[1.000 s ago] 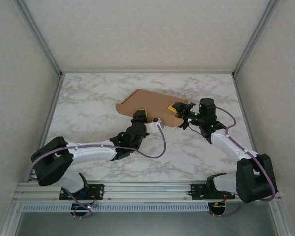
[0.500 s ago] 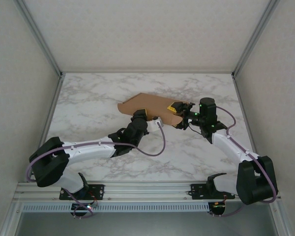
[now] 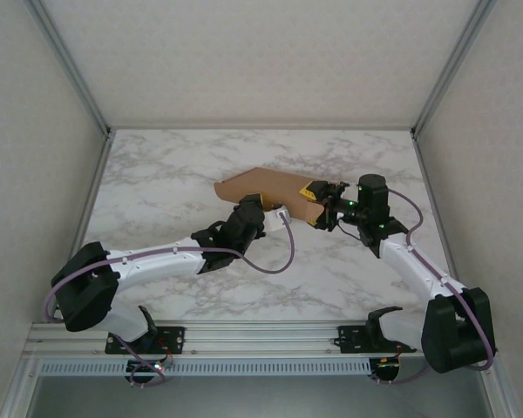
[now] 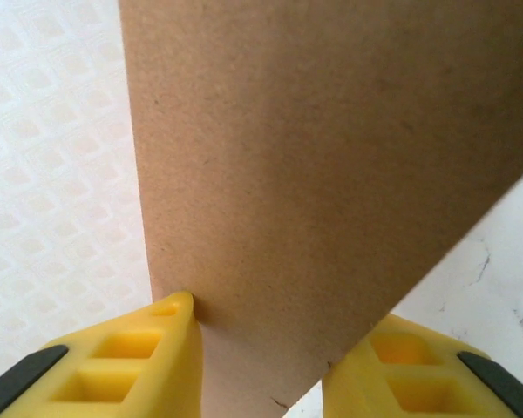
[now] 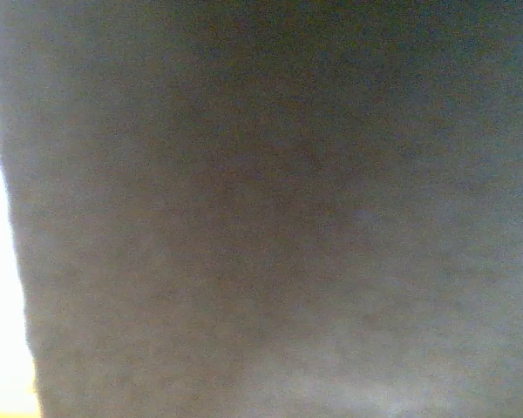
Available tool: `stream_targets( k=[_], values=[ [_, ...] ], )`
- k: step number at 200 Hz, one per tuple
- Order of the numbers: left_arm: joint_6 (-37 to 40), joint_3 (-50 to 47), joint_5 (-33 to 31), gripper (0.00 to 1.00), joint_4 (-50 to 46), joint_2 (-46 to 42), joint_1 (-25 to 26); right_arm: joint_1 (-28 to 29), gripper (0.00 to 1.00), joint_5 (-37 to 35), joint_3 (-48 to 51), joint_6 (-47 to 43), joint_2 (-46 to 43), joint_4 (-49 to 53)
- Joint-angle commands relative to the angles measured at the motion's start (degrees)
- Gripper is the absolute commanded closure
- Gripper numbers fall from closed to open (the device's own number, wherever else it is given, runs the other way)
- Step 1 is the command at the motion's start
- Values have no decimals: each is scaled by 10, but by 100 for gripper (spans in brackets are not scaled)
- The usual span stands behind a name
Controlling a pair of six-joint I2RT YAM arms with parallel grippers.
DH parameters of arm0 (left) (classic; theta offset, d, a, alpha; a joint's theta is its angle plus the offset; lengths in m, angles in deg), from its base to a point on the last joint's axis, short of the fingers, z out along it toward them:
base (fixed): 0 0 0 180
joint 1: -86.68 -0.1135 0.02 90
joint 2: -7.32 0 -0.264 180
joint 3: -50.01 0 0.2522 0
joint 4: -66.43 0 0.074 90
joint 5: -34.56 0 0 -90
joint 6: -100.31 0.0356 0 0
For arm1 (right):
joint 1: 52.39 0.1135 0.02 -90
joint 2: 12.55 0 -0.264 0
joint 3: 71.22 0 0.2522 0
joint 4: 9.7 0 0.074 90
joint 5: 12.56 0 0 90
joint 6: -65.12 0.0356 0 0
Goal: Fold the paper box
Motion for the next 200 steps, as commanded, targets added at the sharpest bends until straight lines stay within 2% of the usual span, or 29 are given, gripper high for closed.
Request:
stream_targets(
  k=[1,27,41,50,79,104,157,178,200],
  values=[
    [-23,3,25,67,-19,-14,-9,-5,46,9,12,-20,-14,-9],
    [-26,-31,37,48,12,-25,-13,-6,54,11,14,-19,-17,-12],
    [-29,-52,48,31,37,-34,-23,-6,56,15,13,-21,-20,-9],
    [-28,-65,58,24,55,-40,-30,-5,57,19,13,-23,-21,-8],
    [-25,-86,111,16,75,-48,-54,-6,59,36,12,-24,-25,-11],
    [-7,-73,102,16,109,-26,-58,-4,60,45,11,-25,-33,-11],
    [33,-51,97,24,157,4,-57,2,62,58,13,-27,-40,-10],
    [46,-46,74,32,185,18,-55,2,62,62,12,-27,-41,-7],
    [55,-46,53,44,213,29,-49,2,62,63,9,-27,-40,-4]
  ],
)
